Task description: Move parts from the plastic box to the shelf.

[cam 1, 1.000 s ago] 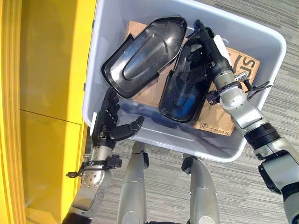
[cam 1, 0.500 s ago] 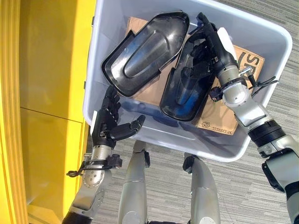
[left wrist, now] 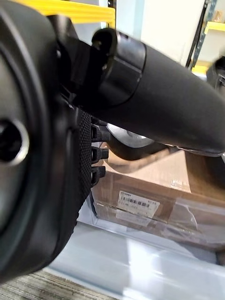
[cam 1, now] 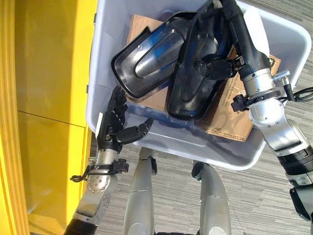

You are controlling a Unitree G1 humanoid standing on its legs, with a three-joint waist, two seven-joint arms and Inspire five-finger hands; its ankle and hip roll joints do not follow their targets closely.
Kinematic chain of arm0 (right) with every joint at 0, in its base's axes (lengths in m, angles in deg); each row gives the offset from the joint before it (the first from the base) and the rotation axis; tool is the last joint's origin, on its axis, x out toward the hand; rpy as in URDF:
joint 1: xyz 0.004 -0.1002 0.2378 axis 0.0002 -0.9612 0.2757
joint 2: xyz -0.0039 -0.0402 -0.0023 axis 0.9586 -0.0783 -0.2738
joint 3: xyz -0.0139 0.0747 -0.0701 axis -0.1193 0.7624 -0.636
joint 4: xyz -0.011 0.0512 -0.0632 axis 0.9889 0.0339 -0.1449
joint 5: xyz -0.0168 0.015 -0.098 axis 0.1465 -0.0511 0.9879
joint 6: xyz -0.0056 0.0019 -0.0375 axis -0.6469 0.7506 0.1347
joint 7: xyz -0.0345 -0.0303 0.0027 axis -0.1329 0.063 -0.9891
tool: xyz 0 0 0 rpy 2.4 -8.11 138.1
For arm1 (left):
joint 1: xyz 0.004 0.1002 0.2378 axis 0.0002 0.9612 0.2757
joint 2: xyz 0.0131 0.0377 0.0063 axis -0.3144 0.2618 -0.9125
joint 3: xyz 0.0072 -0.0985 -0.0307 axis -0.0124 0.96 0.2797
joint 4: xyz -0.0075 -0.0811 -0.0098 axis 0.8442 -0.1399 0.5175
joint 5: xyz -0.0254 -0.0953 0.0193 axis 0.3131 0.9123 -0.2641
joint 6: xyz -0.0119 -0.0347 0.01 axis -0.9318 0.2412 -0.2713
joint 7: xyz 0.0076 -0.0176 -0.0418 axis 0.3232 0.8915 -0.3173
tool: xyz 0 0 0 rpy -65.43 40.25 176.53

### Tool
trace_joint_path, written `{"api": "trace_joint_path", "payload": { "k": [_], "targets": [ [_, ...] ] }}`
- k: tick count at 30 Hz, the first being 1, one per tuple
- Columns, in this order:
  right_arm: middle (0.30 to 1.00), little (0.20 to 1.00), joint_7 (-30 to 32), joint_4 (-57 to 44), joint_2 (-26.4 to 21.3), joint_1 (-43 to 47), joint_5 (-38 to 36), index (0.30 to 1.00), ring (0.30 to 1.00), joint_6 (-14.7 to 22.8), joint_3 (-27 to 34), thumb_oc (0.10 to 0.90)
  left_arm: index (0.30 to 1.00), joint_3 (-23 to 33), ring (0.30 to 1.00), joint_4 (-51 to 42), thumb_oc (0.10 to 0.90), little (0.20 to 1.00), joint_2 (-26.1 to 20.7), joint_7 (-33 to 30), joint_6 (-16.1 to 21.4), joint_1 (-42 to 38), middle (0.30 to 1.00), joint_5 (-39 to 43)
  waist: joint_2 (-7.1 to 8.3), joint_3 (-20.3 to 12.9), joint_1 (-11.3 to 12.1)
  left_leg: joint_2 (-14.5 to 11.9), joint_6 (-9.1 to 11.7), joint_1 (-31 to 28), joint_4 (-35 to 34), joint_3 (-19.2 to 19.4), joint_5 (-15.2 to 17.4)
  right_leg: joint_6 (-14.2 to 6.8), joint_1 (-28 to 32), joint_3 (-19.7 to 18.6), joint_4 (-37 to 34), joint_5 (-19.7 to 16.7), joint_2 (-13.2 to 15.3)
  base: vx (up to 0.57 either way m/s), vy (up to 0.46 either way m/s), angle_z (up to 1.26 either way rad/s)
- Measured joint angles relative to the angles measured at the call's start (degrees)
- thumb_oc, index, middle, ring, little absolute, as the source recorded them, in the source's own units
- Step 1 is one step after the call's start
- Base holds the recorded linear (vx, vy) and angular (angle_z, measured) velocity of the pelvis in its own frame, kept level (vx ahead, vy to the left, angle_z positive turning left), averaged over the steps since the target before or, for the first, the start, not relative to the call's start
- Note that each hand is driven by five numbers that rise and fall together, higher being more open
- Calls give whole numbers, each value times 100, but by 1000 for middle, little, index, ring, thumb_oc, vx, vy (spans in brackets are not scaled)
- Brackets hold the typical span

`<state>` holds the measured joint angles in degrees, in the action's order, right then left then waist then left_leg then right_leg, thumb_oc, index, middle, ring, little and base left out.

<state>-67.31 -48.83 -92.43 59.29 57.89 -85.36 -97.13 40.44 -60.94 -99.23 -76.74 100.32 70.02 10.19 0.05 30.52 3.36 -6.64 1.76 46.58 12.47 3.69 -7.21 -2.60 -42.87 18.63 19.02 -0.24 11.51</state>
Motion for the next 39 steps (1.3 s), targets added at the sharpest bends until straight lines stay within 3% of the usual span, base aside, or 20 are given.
{"api": "trace_joint_path", "payload": {
  "k": [4, 15, 26, 39],
  "targets": [
    [1000, 1000, 0, -413, 245, -681, 179, 1000, 1000, 114, 387, 900, 1000, 35, 1000, 25, 900, 1000, 19, -20, -81, -5, 1000, -18, 9, -4, -104, 29, -17, -54, -2, -8, -9, 5, 43, -18, 49, 18, 25, 1, -4, 2],
    [1000, 1000, -66, -587, 726, -1508, 181, 1000, 1000, 151, 437, 900, 1000, 90, 1000, 53, 900, 1000, 32, -135, -118, 25, 1000, -200, 11, -3, -304, 57, -33, -62, -50, 2, -33, -9, 12, -39, 76, 32, 35, 0, 0, 0],
    [1000, 1000, -47, -589, 862, -1618, 186, 1000, 1000, 153, 437, 900, 1000, 87, 1000, 48, 900, 1000, 37, -245, -109, 26, 1000, -236, 55, -3, -331, 62, -35, -64, -76, 1, -32, -19, 6, -42, 67, 40, 36, 0, 0, 0],
    [1000, 1000, -43, -1055, 870, -2479, 570, 1000, 1000, 255, 528, 900, 1000, 122, 1000, -20, 900, 1000, 36, -298, -100, 75, 1000, -250, 137, -1, -397, 68, -38, -56, -79, -2, -30, -34, 6, -43, 67, 50, 39, 0, 0, 0]
  ]
}}
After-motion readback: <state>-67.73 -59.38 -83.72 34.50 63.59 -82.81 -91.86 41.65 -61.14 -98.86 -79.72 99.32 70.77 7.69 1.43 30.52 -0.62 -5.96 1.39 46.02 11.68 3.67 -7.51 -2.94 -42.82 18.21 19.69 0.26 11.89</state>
